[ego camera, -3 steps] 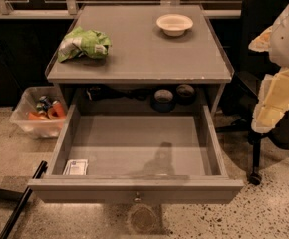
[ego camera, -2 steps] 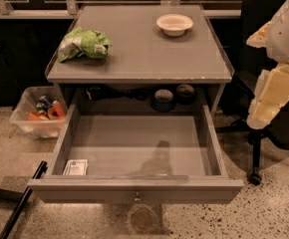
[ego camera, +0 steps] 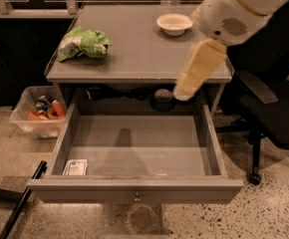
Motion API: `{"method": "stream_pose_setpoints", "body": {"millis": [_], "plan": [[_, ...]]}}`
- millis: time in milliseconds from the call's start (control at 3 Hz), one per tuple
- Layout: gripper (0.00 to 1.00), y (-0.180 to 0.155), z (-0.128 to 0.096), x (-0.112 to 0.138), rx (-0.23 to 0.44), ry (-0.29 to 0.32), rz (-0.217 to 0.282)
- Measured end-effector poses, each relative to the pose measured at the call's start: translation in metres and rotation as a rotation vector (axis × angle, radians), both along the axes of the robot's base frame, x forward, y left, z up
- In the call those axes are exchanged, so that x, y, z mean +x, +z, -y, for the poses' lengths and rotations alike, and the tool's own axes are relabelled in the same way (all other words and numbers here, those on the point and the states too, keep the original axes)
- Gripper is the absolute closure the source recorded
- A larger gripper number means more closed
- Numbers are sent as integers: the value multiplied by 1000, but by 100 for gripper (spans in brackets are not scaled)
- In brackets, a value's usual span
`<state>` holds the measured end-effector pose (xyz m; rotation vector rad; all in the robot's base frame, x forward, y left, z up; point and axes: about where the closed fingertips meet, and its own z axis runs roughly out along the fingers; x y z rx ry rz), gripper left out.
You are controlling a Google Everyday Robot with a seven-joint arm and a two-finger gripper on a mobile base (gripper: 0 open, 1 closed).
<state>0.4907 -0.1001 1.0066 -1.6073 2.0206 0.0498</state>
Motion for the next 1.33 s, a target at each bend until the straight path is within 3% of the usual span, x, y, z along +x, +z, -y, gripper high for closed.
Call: {"method": "stream_pose_setpoints", "body": {"millis": [333, 667, 1333], "plan": [[0, 7, -73, 23, 79, -10, 36], [0, 11, -82, 25, 117, -68, 17], [0, 8, -94, 34, 141, -67, 19]]}}
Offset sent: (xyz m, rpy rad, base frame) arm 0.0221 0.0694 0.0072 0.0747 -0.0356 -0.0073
